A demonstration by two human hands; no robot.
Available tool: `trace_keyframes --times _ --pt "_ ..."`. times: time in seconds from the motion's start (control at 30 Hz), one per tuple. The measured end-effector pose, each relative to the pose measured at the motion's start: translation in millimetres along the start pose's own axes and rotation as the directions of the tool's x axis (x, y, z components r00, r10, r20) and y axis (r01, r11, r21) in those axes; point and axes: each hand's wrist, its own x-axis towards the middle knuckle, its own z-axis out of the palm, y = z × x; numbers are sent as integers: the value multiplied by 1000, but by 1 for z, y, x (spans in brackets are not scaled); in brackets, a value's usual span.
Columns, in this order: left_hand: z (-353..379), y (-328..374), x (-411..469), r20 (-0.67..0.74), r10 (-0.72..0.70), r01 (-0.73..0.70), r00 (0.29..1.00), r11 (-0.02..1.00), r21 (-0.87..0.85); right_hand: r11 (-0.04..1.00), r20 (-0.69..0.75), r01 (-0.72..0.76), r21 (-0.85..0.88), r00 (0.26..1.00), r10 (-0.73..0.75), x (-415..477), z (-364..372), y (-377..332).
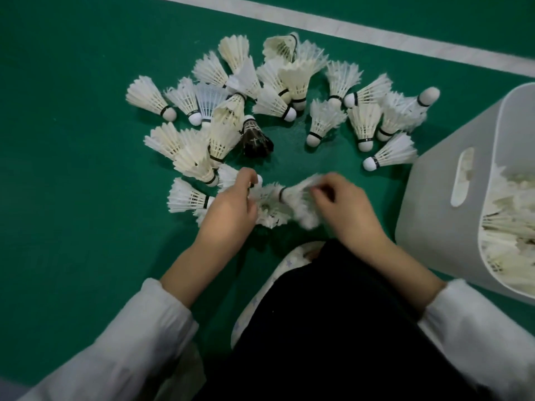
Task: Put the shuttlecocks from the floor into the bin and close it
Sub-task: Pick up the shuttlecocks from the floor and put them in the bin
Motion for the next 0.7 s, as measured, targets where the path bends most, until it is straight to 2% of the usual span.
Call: trace_keyframes --times 0.13,0.27,0.37,0.47,0.6,0.7 --pt "6 6 13 -1 15 -15 1000 999 -35 991 -136 -61 119 988 77 8 -27 18" --pt "11 4 21 49 -42 46 998 996 -80 994 -154 -81 68 984 91 7 -33 26" --pt "9 2 21 120 -72 84 990 991 -99 985 -70 -171 -10 983 170 9 -27 26" --pt "9 -3 20 72 -61 66 996 996 -66 955 79 -285 -77 953 291 10 -21 22" --pt "9 -5 17 -85 -9 9 996 1000 -2 961 134 -201 -190 964 228 7 -21 17" --pt "5 -5 16 -155 62 -53 986 997 62 967 170 -173 -188 964 206 6 -22 14"
